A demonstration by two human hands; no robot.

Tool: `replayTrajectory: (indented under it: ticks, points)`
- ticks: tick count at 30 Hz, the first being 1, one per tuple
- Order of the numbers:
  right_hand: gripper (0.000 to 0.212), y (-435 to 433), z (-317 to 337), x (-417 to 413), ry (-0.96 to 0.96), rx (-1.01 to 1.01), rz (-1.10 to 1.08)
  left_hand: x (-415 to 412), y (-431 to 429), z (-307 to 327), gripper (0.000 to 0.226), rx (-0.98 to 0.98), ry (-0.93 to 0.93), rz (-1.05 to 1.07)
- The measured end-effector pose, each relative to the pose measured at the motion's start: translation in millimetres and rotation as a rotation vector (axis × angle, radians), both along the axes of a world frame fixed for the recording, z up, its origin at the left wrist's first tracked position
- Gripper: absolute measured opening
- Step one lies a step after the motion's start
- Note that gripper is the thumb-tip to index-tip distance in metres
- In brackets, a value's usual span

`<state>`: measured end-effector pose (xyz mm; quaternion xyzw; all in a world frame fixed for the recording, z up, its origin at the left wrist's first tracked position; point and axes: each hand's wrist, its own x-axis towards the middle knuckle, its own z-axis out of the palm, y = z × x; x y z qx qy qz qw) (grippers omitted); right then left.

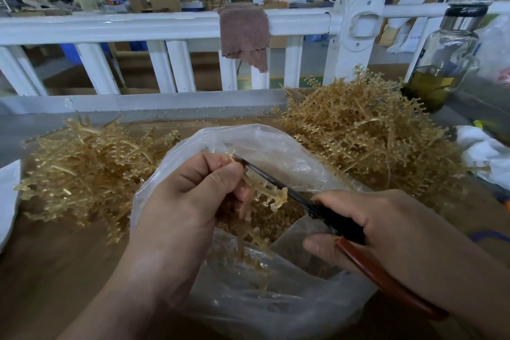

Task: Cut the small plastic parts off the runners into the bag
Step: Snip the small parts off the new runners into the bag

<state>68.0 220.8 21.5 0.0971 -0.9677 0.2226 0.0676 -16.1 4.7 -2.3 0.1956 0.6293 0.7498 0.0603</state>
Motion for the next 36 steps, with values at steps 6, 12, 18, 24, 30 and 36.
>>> replayTrajectory:
  ticks: [6, 12, 18, 24, 30, 36]
  points:
    - [0.051, 1.7, -1.4, 0.3, 0.017, 0.009, -0.006, -2.1, 0.7, -3.1, 0.030, -0.025, 0.029, 0.046]
    - [0.052, -0.1, -1.1, 1.7, 0.035, 0.010, -0.036, -2.3, 1.0, -3.2, 0.028, -0.025, 0.060, 0.064]
    - [0.045, -0.9, -0.2, 1.7, 0.040, 0.017, -0.049, -1.5, 0.7, -2.0, 0.029, -0.011, 0.073, 0.078]
    - [0.052, -1.6, -0.4, 2.5, 0.034, 0.014, -0.040, -1.1, 1.5, -2.3, 0.027, 0.005, 0.062, 0.074]
    - [0.054, -1.9, -2.0, 2.3, 0.057, 0.028, -0.040, -0.5, 1.2, -3.0, 0.027, -0.031, 0.074, 0.070]
    - [0.057, -1.8, -3.0, 2.0, 0.069, 0.017, -0.042, 2.6, 2.7, -1.7, 0.026, -0.020, 0.080, 0.061]
